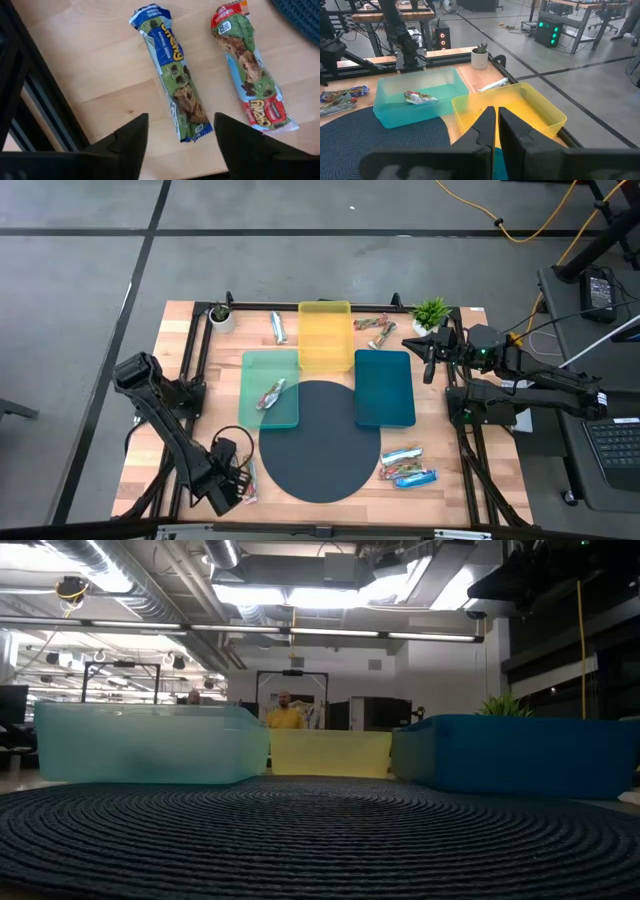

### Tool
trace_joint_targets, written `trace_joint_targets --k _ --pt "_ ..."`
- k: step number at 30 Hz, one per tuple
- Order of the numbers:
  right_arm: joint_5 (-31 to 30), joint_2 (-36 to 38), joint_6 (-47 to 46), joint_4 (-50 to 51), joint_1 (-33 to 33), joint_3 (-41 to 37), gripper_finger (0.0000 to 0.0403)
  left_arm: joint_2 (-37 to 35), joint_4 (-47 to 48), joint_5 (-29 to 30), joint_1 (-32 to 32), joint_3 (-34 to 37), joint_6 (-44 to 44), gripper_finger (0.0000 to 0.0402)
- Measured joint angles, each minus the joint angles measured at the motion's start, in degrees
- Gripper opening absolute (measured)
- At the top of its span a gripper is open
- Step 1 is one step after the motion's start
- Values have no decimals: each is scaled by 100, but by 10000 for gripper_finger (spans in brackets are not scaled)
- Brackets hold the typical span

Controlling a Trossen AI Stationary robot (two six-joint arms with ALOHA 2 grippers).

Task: Pick and place Granola Bars by type
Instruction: Put the blue granola bar into the yellow bin

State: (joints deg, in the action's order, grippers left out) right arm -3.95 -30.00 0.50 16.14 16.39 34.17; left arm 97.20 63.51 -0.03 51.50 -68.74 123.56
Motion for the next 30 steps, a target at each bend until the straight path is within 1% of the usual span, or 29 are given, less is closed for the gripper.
trace_joint_targets --k 3,5,12,19,23,27,30 --pt "2 0 2 0 1 0 26 160 -14 23 -6 2 -15 246" --pt "2 0 1 0 1 0 26 246 -72 15 -4 2 -67 250" --pt "2 0 2 -2 1 0 26 538 -301 -107 -1 2 -179 251" --pt "7 0 166 -9 -1 0 26 920 -767 -136 -12 2 -306 251" --pt "7 0 159 -10 1 0 26 1023 -807 -162 -24 4 -281 251" --pt "7 0 159 -11 1 0 26 1031 -803 -158 -36 4 -284 240" --pt "7 0 159 -11 0 0 26 1031 -800 -167 -36 4 -281 216"
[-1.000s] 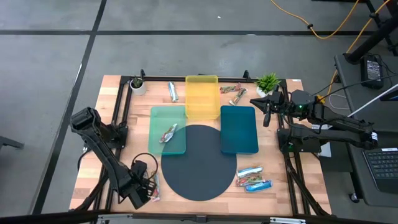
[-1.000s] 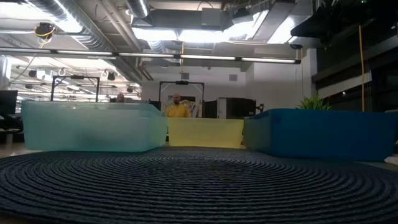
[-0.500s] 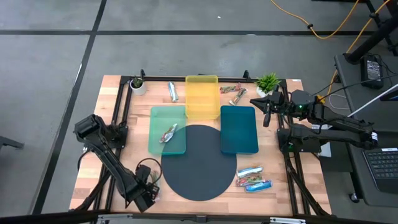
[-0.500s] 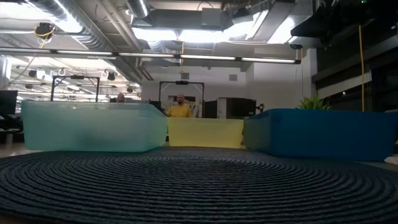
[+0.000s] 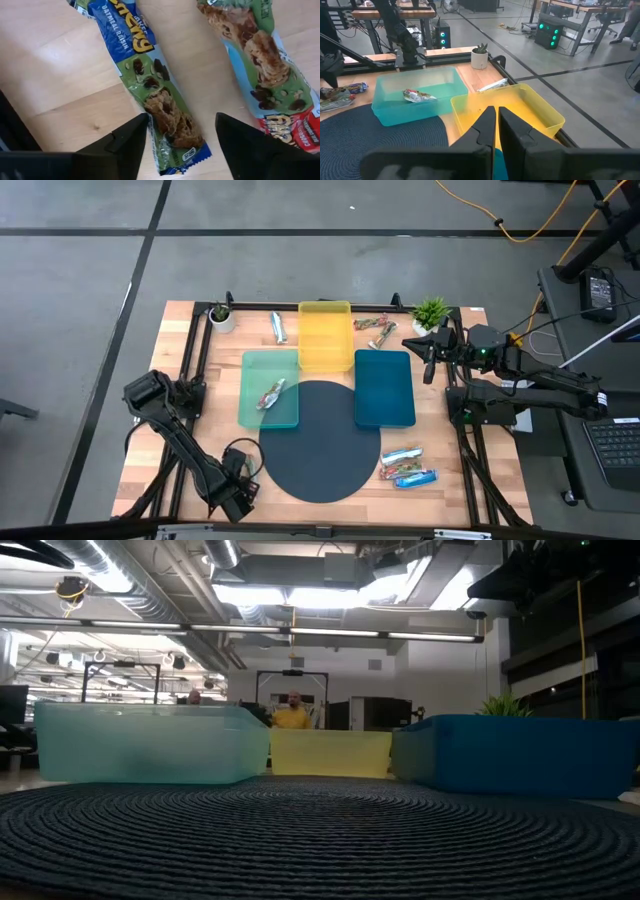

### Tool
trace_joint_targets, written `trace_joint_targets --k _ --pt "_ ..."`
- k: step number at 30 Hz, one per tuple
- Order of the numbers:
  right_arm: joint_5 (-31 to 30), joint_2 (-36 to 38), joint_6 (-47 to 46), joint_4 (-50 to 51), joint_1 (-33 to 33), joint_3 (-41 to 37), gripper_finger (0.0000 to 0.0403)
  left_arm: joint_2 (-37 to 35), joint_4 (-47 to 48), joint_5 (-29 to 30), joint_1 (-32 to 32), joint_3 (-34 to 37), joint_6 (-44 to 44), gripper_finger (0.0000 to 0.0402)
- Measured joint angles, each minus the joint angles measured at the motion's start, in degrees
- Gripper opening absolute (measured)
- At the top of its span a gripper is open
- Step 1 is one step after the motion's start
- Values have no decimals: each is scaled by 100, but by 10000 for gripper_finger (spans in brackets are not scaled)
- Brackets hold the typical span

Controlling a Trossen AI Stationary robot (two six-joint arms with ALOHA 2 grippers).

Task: Pick and place Granola Bars by type
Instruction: Put the blue granola bar into the yellow bin

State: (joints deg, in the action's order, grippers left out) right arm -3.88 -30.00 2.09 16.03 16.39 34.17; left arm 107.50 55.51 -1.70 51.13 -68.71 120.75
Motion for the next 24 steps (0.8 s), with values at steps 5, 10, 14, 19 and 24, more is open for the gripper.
trace_joint_targets --k 5,10,14,19,24 --pt "0 0 -2 0 1 1 26 0 2 -87 0 0 18 159" --pt "0 0 -2 2 0 0 26 0 47 -89 0 0 166 99" --pt "0 0 3 2 1 0 26 -4 224 -97 -19 0 350 65" --pt "0 0 135 2 0 0 26 -261 772 -106 -133 -10 268 39" --pt "0 0 207 0 -1 0 26 -1046 2425 216 -297 -239 259 23"
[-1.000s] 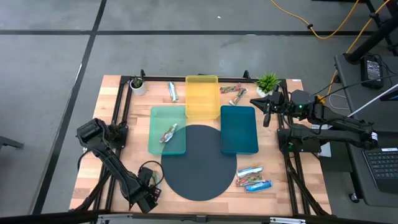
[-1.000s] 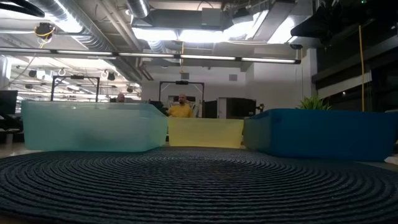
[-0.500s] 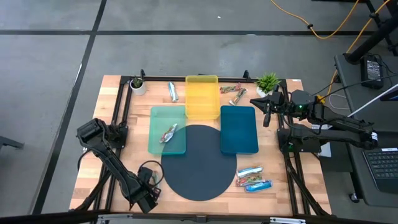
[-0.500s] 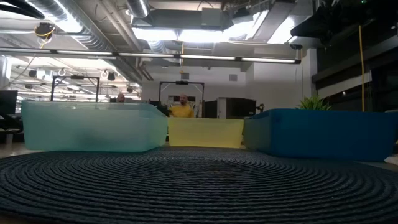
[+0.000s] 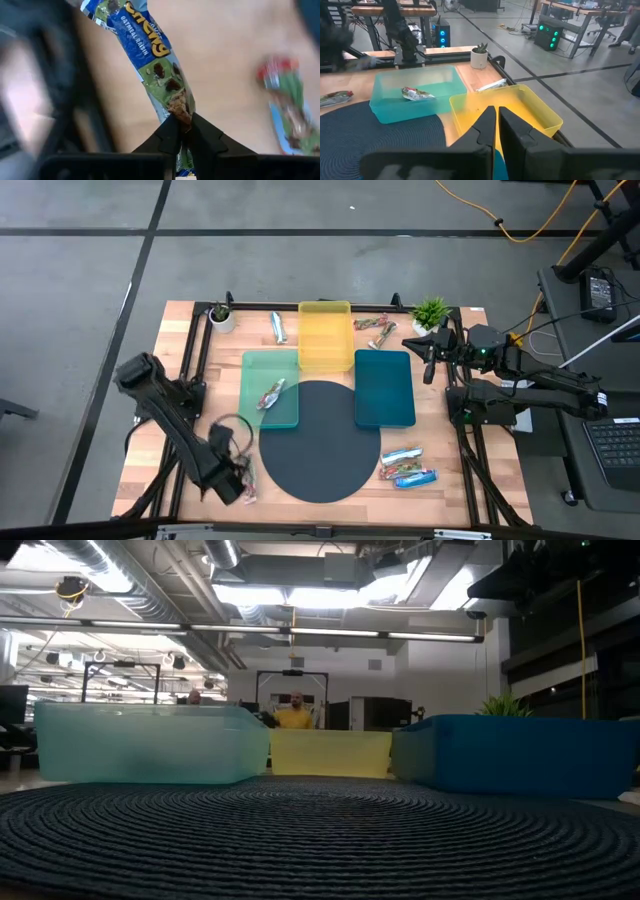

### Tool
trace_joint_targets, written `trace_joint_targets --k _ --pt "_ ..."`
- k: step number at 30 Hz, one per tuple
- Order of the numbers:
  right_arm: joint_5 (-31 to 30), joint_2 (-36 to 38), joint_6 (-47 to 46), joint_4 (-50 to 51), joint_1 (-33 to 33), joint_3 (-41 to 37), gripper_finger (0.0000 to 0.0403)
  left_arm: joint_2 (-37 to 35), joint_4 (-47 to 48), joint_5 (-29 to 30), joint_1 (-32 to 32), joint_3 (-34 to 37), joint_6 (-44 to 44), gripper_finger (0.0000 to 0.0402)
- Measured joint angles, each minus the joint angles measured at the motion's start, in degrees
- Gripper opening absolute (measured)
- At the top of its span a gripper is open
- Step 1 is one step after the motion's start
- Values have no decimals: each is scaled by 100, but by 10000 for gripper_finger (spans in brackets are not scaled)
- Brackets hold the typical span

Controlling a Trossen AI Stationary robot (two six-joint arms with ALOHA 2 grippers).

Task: Pick and place Granola Bars by type
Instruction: Put the blue granola bar into the yellow bin

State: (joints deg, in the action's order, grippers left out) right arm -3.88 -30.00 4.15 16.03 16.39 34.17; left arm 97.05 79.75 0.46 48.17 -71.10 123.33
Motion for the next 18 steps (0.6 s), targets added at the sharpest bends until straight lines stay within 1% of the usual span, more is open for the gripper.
trace_joint_targets --k 2,4,8,10,13,18 --pt "-4 0 133 -2 2 0 26 -411 574 487 -59 -150 -1 20" --pt "-4 0 247 -9 2 0 26 -808 934 1192 -112 -313 -118 18" --pt "-4 0 239 -13 2 0 26 -1491 1015 2810 -162 -478 -537 17" --pt "-4 0 213 -13 0 0 26 -1734 990 3326 -222 -495 -760 17" --pt "-2 0 213 -13 0 0 26 -1998 989 3625 -361 -495 -1221 17" --pt "-1 0 163 -13 1 0 26 -2282 985 3731 -702 -495 -1982 17"
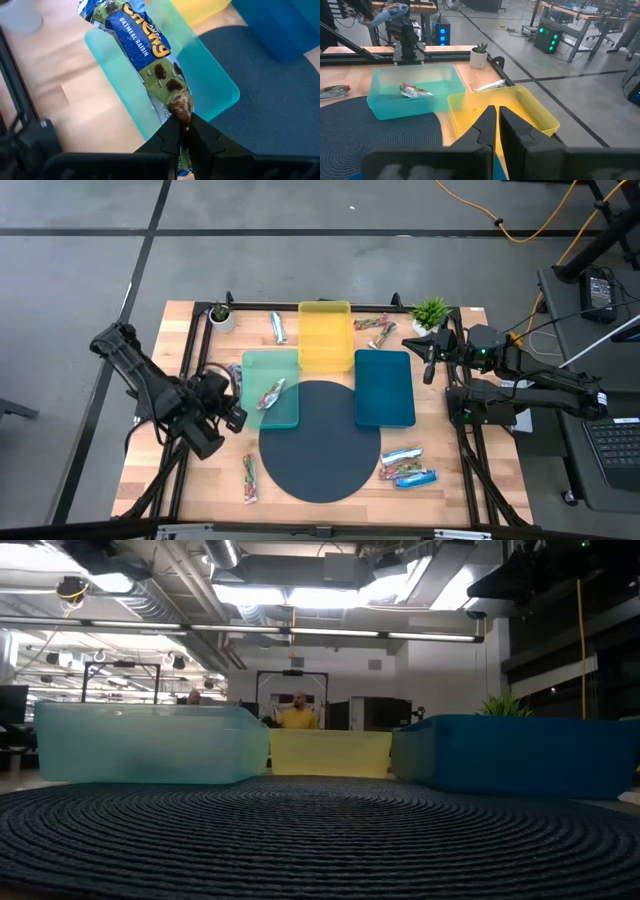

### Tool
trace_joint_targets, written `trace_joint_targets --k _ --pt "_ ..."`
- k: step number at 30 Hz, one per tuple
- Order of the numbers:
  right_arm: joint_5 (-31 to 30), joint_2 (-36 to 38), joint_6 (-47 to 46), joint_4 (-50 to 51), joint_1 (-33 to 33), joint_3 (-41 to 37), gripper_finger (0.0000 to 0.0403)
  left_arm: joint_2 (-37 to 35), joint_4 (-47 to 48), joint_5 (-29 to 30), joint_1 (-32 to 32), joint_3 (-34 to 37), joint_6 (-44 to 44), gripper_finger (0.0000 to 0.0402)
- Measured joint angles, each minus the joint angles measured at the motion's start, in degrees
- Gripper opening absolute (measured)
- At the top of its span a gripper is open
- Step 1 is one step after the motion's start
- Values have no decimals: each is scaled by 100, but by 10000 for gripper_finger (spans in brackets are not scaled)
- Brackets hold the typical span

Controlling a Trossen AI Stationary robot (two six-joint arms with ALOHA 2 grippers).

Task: Pick and place Granola Bars by type
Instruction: Put the blue granola bar into the yellow bin

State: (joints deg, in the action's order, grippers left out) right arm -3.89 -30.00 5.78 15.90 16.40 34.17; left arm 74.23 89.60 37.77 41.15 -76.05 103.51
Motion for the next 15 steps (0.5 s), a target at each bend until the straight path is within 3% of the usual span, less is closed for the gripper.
trace_joint_targets --k 8,15 --pt "6 -54 -555 -24 1 0 26 -123 -68 480 -680 0 -907 17" --pt "6 -134 -555 -34 1 0 26 -123 -1186 303 -1782 0 -2991 17"
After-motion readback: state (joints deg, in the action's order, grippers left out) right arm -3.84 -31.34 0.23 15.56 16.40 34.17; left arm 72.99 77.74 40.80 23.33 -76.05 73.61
